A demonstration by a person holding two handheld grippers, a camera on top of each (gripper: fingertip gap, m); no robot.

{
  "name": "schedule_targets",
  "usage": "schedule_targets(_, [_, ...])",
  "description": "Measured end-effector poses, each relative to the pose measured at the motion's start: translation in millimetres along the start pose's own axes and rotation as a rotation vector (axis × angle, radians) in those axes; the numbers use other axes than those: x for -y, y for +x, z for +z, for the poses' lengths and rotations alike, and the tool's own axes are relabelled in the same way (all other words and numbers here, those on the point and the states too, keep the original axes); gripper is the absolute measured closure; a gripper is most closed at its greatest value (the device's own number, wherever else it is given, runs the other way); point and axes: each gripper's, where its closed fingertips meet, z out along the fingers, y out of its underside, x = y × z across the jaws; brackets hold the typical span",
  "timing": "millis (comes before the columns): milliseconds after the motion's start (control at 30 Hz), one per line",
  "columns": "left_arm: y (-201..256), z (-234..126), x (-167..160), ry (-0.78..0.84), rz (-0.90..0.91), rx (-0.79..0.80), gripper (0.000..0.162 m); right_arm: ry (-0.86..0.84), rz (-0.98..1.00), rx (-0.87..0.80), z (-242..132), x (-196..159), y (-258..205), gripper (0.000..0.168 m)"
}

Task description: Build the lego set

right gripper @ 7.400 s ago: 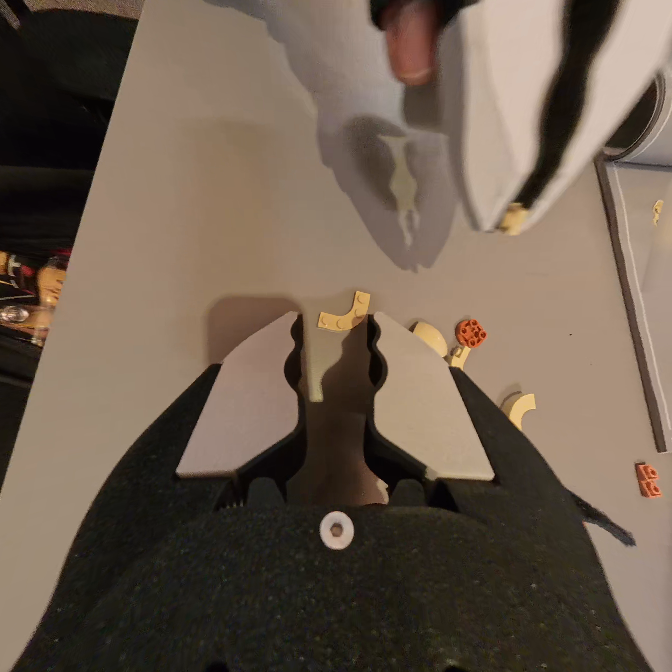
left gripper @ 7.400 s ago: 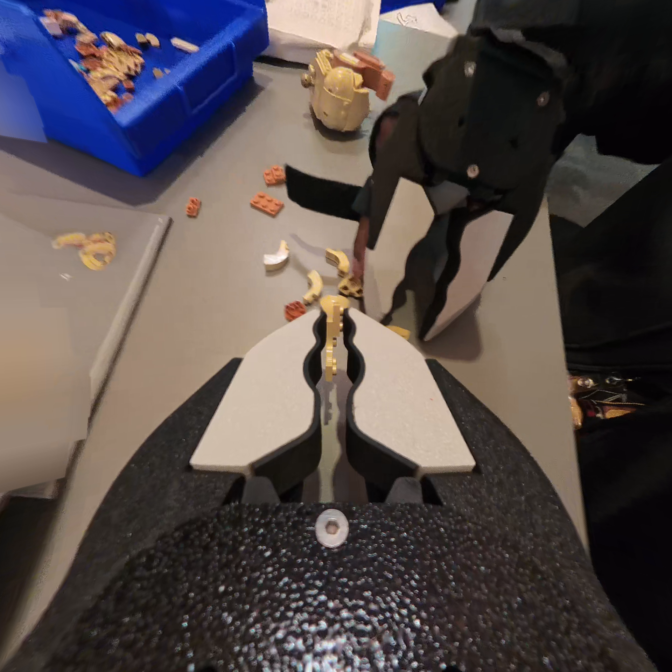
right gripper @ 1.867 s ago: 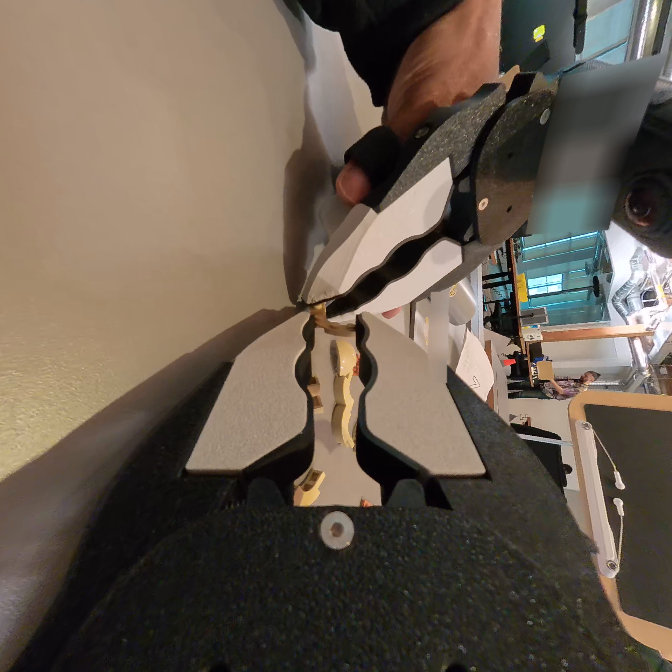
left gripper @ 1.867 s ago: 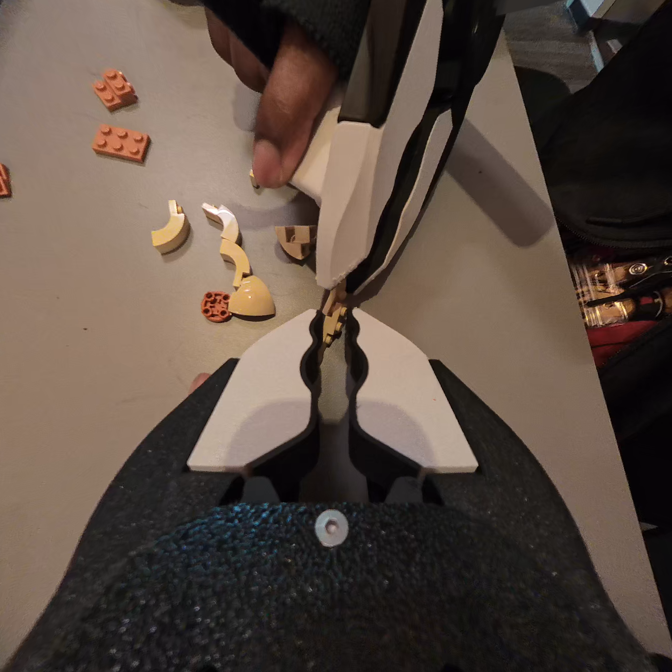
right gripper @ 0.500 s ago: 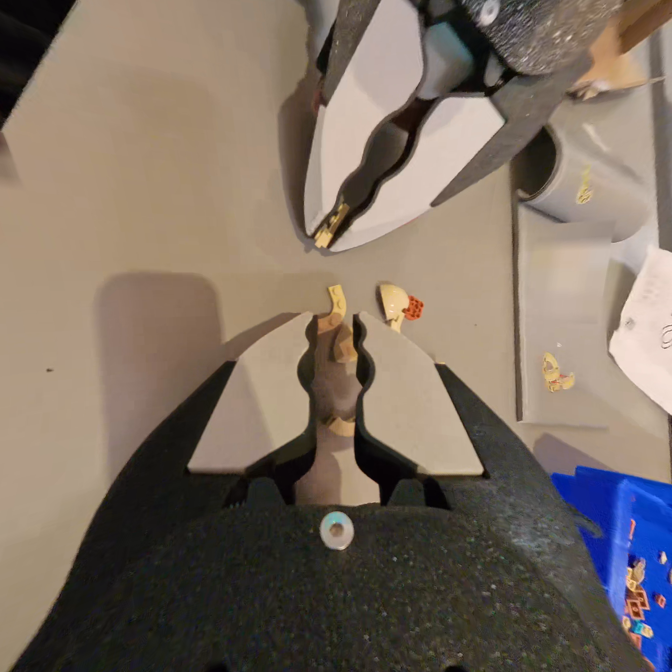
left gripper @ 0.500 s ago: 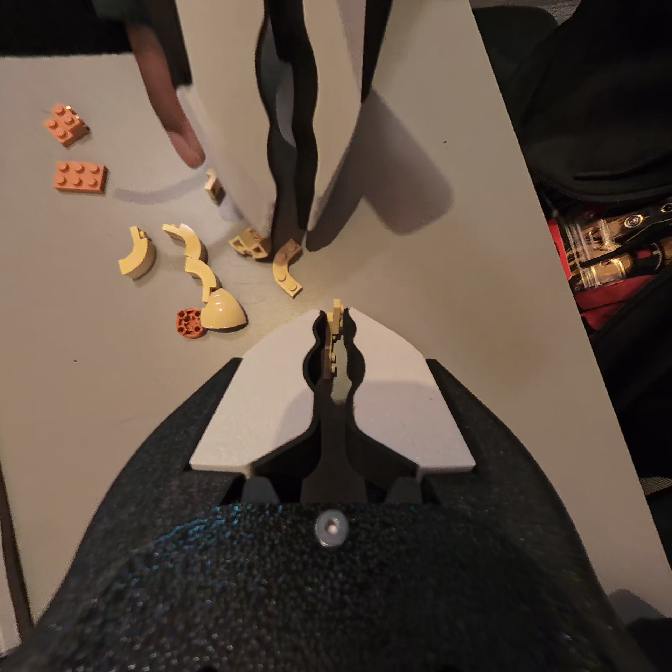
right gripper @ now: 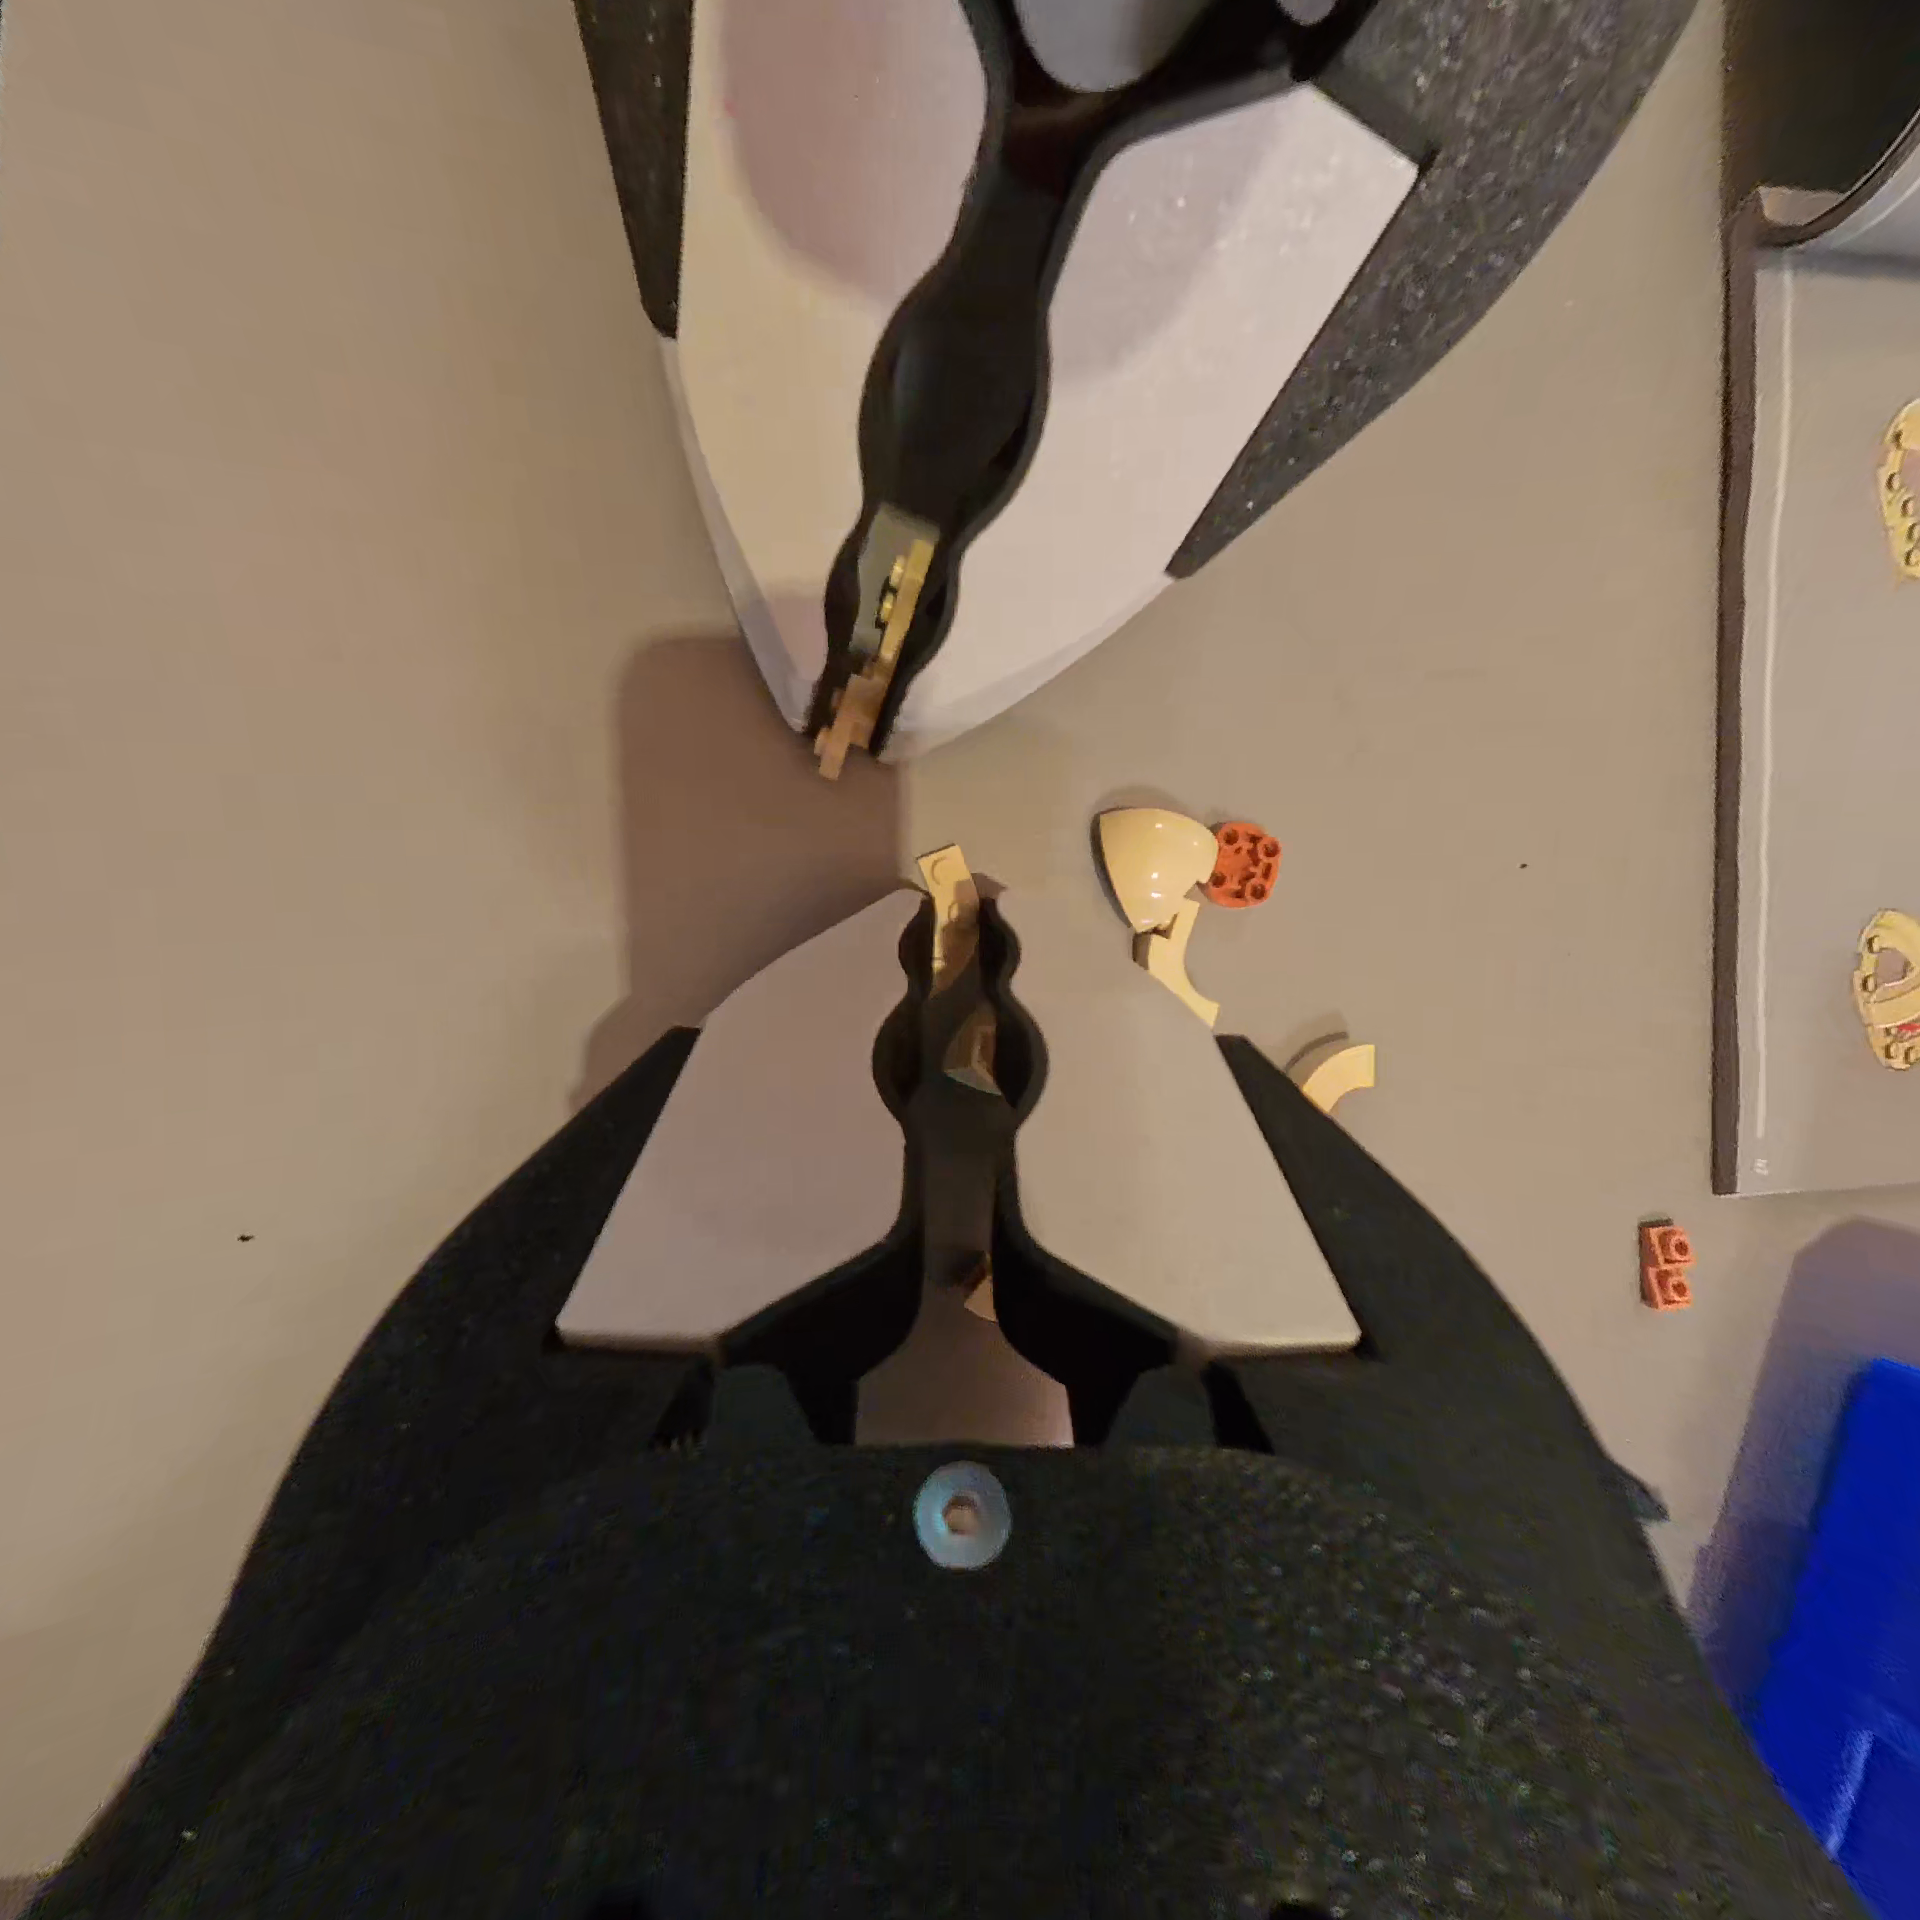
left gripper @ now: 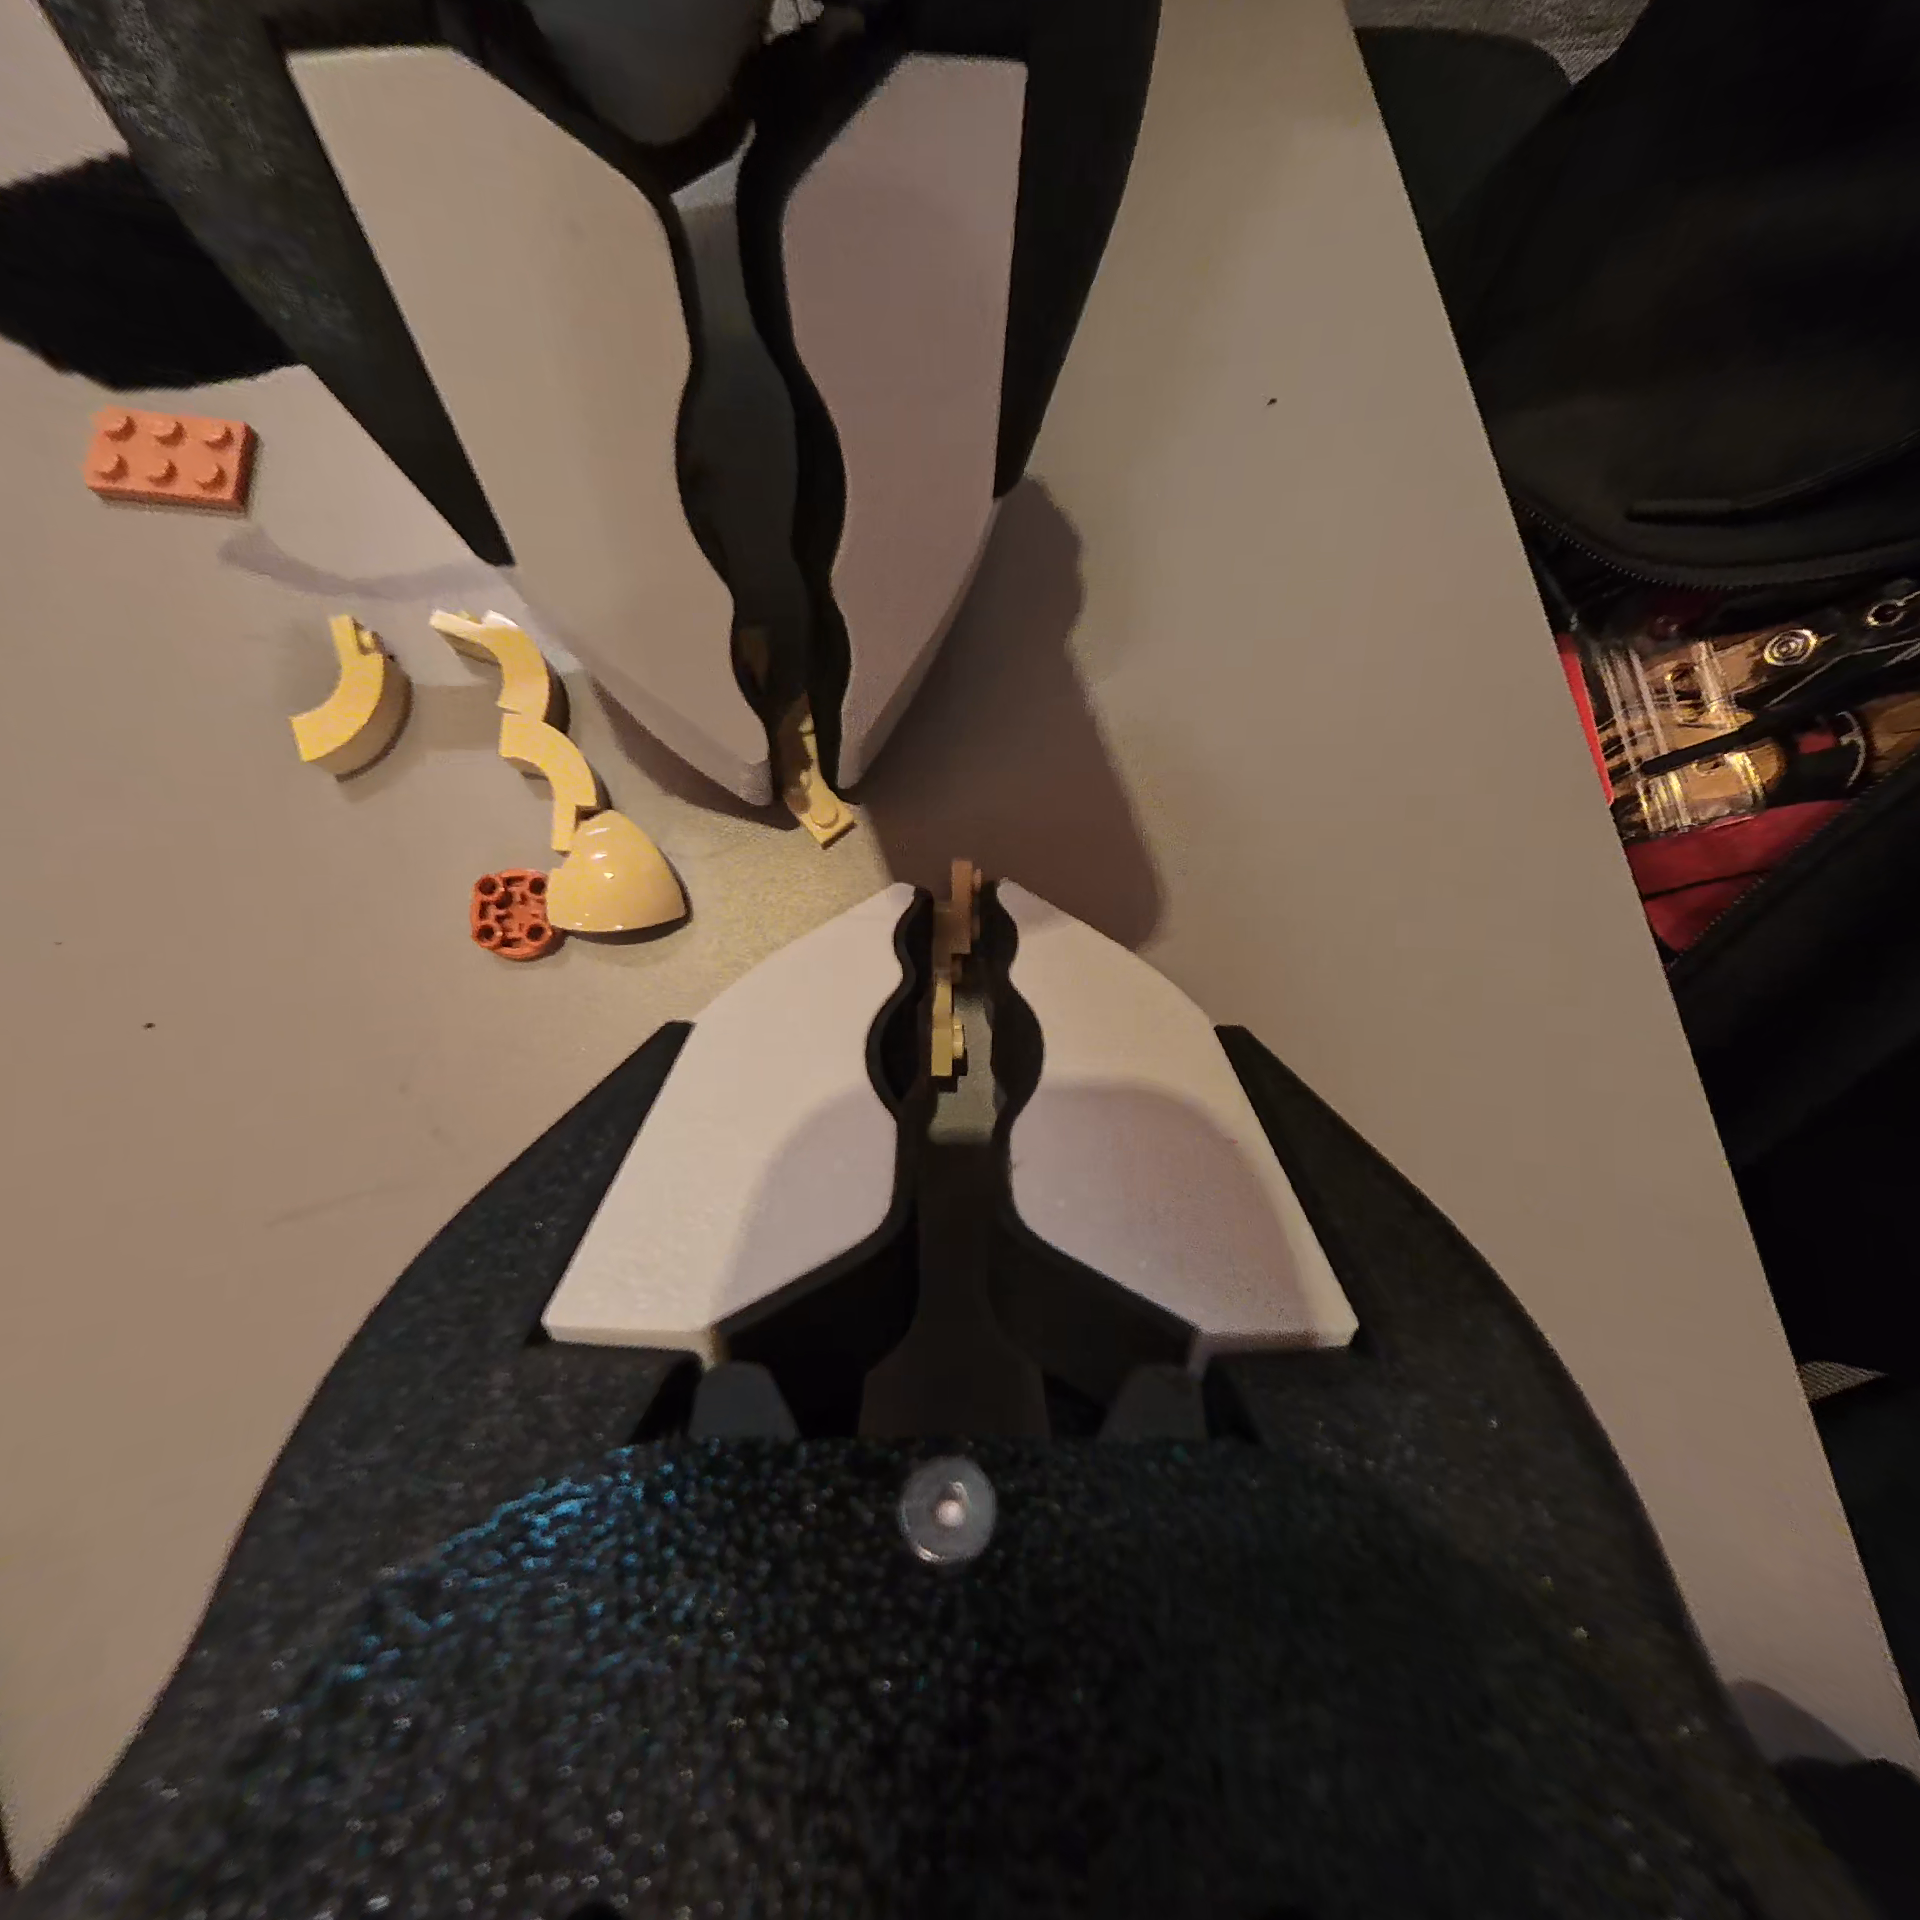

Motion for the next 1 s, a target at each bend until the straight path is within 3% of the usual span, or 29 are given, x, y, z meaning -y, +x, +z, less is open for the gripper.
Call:
schedule_targets(300, [-7,-8,7,0.043,0.013,0.051,0.154,0.111,0.023,-0.07,-1,3,4,0.161])
schedule_targets(467, [-15,-16,14,0.091,-0.001,0.104,0.154,0.28,0.053,-0.185,-21,19,18,0.161])
schedule_targets(767, [-34,-39,44,0.379,-0.174,0.153,0.154,0.668,0.203,-0.375,-74,50,39,0.161])
schedule_targets(1000, [-36,-54,73,0.575,-0.142,0.255,0.154,0.842,0.281,-0.55,-105,57,50,0.161])
